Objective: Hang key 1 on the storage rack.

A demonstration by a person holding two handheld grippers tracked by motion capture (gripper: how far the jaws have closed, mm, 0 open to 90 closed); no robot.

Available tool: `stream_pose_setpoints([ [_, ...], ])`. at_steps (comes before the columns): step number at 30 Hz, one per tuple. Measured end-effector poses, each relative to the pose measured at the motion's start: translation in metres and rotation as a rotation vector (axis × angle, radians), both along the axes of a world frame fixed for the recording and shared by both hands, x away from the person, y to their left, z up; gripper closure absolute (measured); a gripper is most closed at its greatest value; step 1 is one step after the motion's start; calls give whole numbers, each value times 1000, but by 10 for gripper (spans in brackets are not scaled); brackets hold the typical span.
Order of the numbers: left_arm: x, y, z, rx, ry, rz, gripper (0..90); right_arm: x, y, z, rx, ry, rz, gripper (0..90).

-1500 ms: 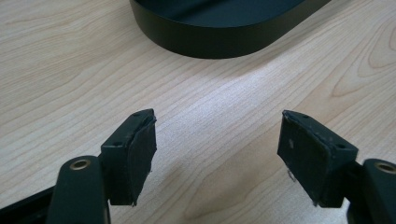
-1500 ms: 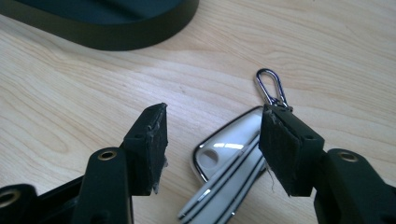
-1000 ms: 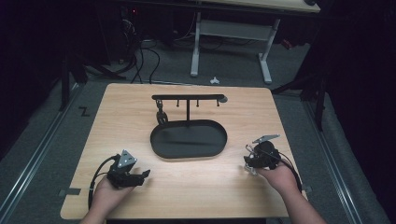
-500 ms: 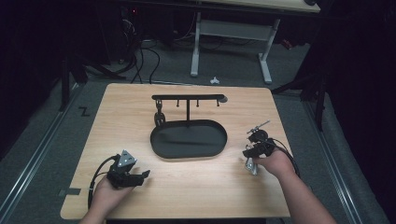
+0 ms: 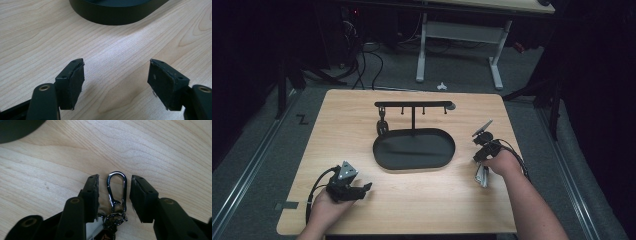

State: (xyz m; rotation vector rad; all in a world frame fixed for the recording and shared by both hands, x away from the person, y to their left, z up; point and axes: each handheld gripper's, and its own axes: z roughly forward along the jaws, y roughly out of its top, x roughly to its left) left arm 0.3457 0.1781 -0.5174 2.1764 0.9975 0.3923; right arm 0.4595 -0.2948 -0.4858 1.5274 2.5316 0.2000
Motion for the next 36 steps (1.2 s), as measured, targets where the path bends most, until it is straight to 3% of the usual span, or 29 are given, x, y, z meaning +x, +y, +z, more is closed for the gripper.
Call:
stream_pose_setpoints([
  [8,-1,-2,0,13,2,-11,300,5,-5,-3,14,43,-13,648],
  [12,-1,-3,-1,17,5,-15,300,6,-7,-3,18,43,-12,654],
  [19,-1,-3,-1,17,8,-18,304,7,-4,-2,23,69,16,658],
  [26,-1,-4,-2,21,10,-21,306,7,0,-1,-36,84,99,670],
  [36,-2,-6,-3,23,15,-32,309,11,-3,-2,3,115,88,691],
])
